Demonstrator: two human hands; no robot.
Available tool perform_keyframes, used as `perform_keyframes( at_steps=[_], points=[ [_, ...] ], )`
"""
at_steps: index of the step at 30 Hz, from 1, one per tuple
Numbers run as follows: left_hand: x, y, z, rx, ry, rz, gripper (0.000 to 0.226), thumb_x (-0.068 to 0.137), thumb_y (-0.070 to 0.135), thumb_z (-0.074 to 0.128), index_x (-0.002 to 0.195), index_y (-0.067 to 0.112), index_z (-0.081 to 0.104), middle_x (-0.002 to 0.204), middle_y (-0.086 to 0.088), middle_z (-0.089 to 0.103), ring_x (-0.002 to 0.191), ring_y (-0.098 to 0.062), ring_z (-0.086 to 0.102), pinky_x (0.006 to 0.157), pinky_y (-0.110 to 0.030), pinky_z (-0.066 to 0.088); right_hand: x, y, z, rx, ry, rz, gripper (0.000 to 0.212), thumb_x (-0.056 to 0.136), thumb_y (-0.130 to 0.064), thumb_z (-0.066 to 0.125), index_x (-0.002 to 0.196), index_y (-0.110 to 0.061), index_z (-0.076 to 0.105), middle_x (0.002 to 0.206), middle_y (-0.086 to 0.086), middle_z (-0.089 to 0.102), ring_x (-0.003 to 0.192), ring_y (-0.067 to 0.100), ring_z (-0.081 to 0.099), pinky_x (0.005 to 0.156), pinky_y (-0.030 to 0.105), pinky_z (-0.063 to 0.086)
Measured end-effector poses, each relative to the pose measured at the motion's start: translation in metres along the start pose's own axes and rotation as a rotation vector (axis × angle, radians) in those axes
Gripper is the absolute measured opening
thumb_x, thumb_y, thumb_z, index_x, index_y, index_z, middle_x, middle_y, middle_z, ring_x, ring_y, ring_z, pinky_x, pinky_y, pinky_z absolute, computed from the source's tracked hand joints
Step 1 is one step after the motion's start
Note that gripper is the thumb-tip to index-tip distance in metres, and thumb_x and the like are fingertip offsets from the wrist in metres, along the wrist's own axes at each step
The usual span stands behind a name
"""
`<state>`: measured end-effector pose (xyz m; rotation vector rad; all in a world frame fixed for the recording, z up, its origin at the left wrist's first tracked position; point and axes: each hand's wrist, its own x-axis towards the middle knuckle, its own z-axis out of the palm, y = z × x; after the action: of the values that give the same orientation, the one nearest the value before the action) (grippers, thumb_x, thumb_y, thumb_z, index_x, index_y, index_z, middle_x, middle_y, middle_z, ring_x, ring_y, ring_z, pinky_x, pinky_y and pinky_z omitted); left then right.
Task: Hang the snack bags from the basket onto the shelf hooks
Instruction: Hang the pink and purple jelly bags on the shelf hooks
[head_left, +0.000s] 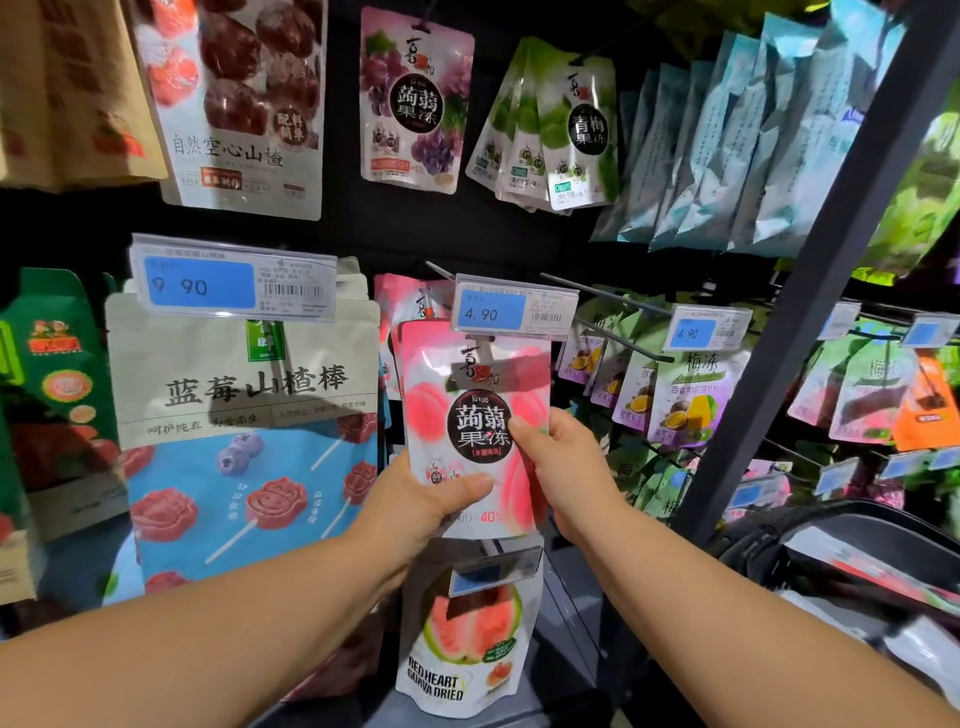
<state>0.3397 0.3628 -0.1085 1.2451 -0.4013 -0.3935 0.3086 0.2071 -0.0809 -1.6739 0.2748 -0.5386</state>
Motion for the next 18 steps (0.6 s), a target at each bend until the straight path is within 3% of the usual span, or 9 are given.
perform_keyframes(
  at_steps=[2, 5, 8, 12, 15, 18],
  points=[
    [0.005, -0.003, -0.005, 0.079, 0.068, 0.018, 0.047, 0.075, 0.003, 0.082, 0.117, 0.007, 0.063, 0.097, -0.011, 0.075, 0.083, -0.024, 0.073, 0.063, -0.027, 0.055, 0.001, 0.0, 0.004, -0.011, 0.002, 0.002, 0.023, 0.088, -0.031, 0.067, 0.098, -0.01, 0.067, 0.099, 0.017, 0.073, 0.095, 0.035, 0.07, 0.09, 0.056, 0.054],
    [0.009, -0.003, -0.01, 0.238, 0.139, 0.05, 0.057, 0.065, 0.021, 0.089, 0.113, 0.011, 0.061, 0.081, -0.002, 0.071, 0.067, -0.015, 0.064, 0.055, -0.026, 0.048, 0.004, 0.004, 0.007, -0.03, 0.01, 0.002, 0.018, 0.094, -0.022, 0.065, 0.094, -0.005, 0.065, 0.101, 0.024, 0.07, 0.086, 0.028, 0.066, 0.087, 0.051, 0.053],
    [0.007, -0.002, -0.009, 0.316, 0.221, 0.077, 0.042, 0.074, 0.018, 0.086, 0.106, 0.02, 0.059, 0.083, 0.005, 0.07, 0.074, -0.014, 0.066, 0.066, -0.031, 0.053, 0.008, 0.009, 0.005, -0.082, 0.005, -0.002, 0.016, 0.095, -0.023, 0.063, 0.088, -0.009, 0.065, 0.086, 0.015, 0.07, 0.078, 0.022, 0.062, 0.076, 0.043, 0.052],
    [0.008, -0.004, -0.013, 0.471, 0.276, 0.028, 0.036, 0.081, 0.029, 0.079, 0.109, 0.019, 0.059, 0.099, 0.001, 0.072, 0.093, -0.02, 0.069, 0.088, -0.04, 0.054, 0.01, 0.015, -0.002, -0.163, -0.012, 0.014, 0.036, 0.095, -0.032, 0.062, 0.078, -0.001, 0.057, 0.067, 0.008, 0.056, 0.064, 0.02, 0.051, 0.067, 0.036, 0.042],
    [0.006, -0.011, -0.015, 0.574, 0.232, -0.103, 0.04, 0.082, 0.046, 0.075, 0.109, 0.017, 0.065, 0.097, 0.001, 0.072, 0.091, -0.02, 0.068, 0.084, -0.035, 0.052, 0.007, 0.017, -0.013, -0.264, -0.006, -0.004, 0.033, 0.096, -0.031, 0.062, 0.072, -0.009, 0.058, 0.062, 0.003, 0.058, 0.06, 0.018, 0.054, 0.068, 0.036, 0.047],
    [0.003, -0.015, -0.007, 0.389, 0.178, -0.195, 0.029, 0.089, 0.038, 0.069, 0.098, 0.011, 0.063, 0.084, -0.004, 0.065, 0.07, -0.018, 0.058, 0.077, -0.04, 0.057, 0.001, 0.015, -0.03, -0.391, -0.005, -0.016, 0.031, 0.095, -0.033, 0.063, 0.073, -0.011, 0.062, 0.063, -0.002, 0.062, 0.058, 0.007, 0.058, 0.068, 0.025, 0.051]
  ],
)
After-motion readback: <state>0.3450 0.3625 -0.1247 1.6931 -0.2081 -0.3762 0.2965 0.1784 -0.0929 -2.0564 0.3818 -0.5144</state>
